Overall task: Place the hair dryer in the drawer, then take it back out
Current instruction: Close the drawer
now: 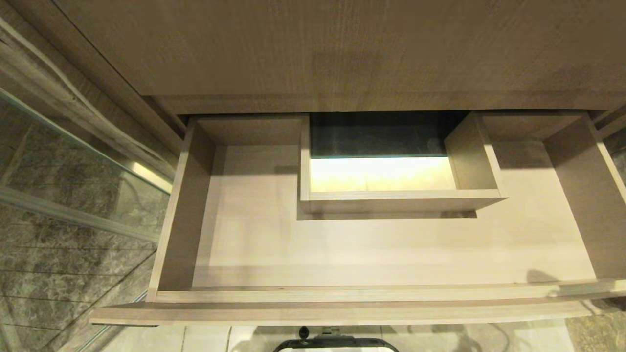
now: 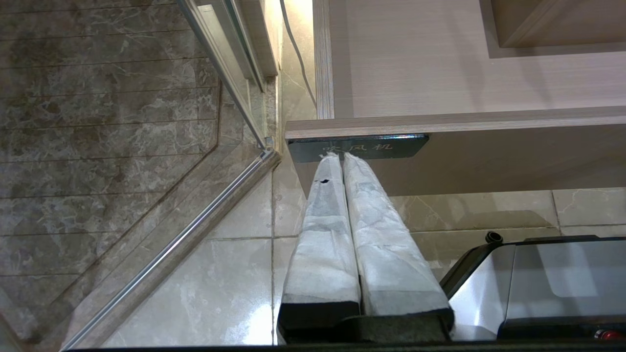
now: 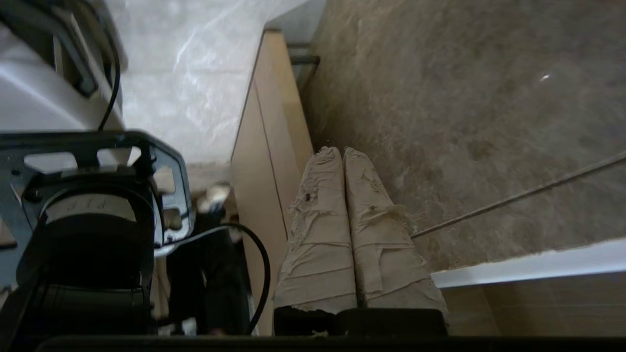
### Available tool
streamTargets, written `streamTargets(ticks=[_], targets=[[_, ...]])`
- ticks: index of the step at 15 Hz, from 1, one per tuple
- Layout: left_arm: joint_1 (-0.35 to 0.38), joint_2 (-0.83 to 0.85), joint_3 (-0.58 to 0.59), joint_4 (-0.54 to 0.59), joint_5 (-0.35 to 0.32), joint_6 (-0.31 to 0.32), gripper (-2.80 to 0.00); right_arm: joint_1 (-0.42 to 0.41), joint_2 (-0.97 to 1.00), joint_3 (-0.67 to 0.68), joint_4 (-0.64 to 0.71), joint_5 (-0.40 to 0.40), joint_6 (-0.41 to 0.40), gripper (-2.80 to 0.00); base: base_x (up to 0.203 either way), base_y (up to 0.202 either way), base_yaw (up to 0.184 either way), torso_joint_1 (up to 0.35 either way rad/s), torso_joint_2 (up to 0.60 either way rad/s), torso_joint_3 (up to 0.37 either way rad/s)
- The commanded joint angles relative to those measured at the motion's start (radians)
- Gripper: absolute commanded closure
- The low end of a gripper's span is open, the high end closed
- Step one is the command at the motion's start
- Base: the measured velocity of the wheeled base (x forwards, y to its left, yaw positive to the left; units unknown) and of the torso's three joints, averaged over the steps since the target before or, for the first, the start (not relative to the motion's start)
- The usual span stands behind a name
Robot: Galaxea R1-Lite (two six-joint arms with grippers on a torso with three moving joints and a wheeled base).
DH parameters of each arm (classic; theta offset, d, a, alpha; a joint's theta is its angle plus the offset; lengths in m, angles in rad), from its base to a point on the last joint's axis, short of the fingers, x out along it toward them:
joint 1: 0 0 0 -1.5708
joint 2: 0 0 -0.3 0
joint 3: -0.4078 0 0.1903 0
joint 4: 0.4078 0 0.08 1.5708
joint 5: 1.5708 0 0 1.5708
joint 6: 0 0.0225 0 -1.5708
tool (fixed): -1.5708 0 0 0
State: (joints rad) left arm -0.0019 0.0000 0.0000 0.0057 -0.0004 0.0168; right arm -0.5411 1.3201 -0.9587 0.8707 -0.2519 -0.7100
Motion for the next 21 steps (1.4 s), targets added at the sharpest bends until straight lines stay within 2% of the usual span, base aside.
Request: streamTargets(ticks=[1,9,15,21], targets=[[0.0,0.0,0.002,0.0,0.0,0.0,0.0,0.014,0.076,0.001,0.01,-0.002,-0.004,0.0,0.0,0.0,0.0,0.0,0.0,0.0],[0.0,0.0,0.002,0.0,0.0,0.0,0.0,0.047,0.253,-0.06,-0.01,0.007,0.004,0.0,0.0,0.0,0.0,0.0,0.0,0.0],[-0.001,0.0,0.002,0.0,0.0,0.0,0.0,0.058,0.267,-0.068,-0.22,0.062,0.01,0.0,0.0,0.0,0.0,0.0,0.0,0.0],[0.0,0.0,0.002,0.0,0.0,0.0,0.0,0.069,0.215,-0.089,-0.419,0.152,0.146,0.0,0.0,0.0,0.0,0.0,0.0,0.0]])
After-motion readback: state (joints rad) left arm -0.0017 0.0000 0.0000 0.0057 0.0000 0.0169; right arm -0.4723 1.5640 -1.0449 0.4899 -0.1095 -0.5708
